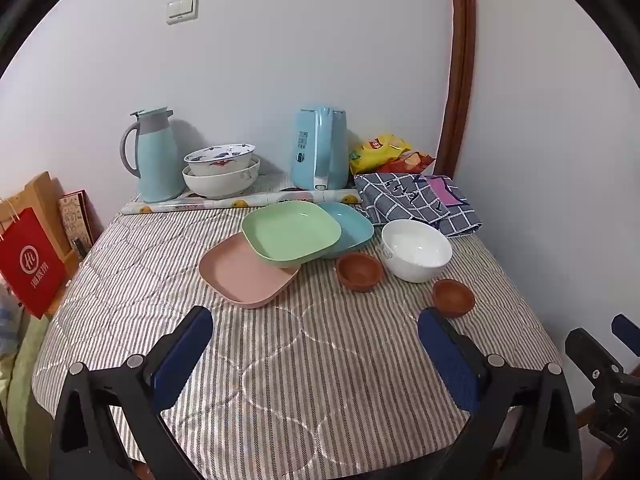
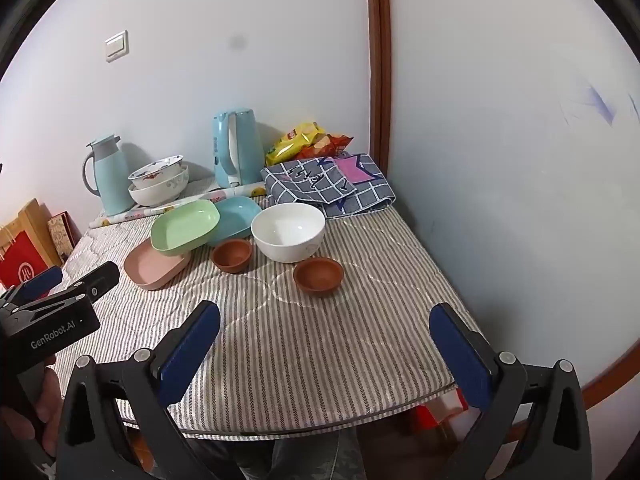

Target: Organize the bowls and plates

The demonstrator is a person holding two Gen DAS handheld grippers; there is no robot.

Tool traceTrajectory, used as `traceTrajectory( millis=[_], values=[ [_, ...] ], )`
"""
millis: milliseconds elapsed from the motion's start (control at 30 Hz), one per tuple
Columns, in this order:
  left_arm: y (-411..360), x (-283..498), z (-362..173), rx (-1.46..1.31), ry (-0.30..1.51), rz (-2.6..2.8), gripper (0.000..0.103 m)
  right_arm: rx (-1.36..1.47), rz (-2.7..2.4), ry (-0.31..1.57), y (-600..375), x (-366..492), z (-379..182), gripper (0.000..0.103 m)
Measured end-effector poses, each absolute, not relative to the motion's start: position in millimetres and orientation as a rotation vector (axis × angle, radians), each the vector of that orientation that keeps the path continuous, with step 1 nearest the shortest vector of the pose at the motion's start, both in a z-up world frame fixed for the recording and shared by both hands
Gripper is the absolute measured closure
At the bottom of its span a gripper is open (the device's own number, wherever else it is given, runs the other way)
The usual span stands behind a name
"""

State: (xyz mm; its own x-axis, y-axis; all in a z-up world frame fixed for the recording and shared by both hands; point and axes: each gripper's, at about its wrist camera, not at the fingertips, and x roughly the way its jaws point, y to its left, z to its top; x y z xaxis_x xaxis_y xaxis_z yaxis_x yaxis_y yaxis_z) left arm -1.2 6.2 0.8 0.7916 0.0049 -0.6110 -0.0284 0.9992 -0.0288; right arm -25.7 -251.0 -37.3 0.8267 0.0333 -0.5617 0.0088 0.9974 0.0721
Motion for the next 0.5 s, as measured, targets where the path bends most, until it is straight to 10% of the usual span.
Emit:
traceTrajectory(
  millis=[500],
  values=[
    [8.3, -2.5, 1.3, -0.040, 0.653, 0.027, 0.000, 0.083, 0.016, 0.590, -254.2, -23.9, -36.9, 0.000]
  ],
)
